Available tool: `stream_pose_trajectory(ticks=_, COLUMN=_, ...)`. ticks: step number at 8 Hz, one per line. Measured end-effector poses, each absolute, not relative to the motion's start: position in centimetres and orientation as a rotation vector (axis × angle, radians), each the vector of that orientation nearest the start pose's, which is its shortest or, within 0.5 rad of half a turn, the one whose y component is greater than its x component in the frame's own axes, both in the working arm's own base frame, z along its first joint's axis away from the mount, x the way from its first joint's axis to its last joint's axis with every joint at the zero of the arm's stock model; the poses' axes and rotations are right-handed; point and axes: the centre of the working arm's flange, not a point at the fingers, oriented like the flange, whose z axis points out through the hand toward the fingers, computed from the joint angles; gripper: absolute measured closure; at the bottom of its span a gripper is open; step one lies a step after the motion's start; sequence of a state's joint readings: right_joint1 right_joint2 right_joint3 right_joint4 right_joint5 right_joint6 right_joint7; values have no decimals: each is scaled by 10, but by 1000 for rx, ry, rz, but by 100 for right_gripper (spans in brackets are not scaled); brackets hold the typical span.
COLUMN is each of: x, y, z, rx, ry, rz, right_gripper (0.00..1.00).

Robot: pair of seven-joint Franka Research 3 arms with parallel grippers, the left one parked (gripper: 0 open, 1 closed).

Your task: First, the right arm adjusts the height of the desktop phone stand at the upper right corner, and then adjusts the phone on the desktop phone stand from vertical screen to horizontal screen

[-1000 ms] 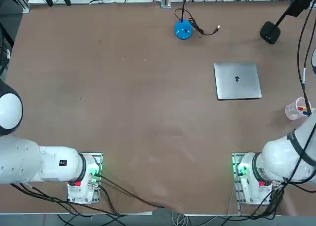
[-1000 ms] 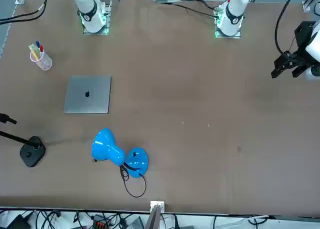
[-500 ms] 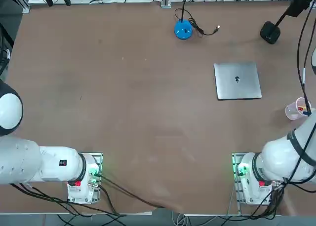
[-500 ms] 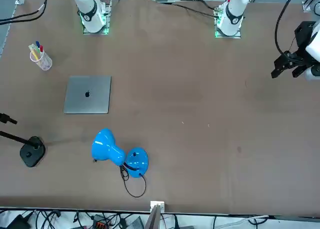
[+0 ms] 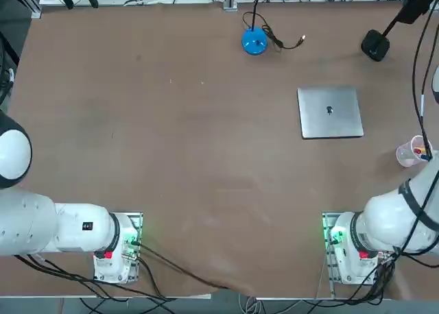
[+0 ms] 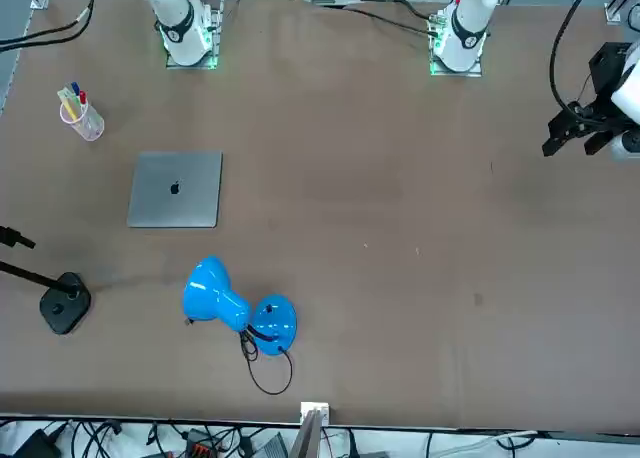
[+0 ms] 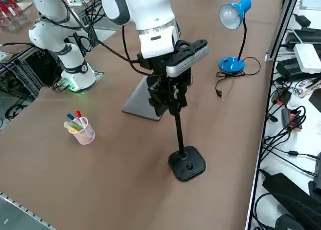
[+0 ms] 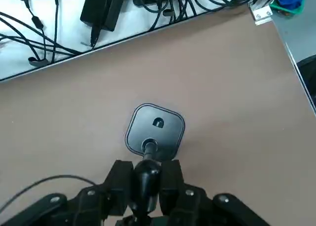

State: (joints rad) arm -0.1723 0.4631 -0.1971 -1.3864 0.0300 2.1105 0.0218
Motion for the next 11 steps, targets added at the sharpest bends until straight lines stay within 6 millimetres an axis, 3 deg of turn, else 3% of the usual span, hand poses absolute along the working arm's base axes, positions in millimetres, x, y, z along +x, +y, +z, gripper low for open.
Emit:
stream_pose_trajectory(ticks=8, x=683, y=-233, z=462, rx=-3161, ry=604, rz=-383, right_gripper=67)
stream_pose_trajectory(ticks=11, x=686, y=-233, z=446, rx=-3163, ry=603, rz=-347, right_gripper=67)
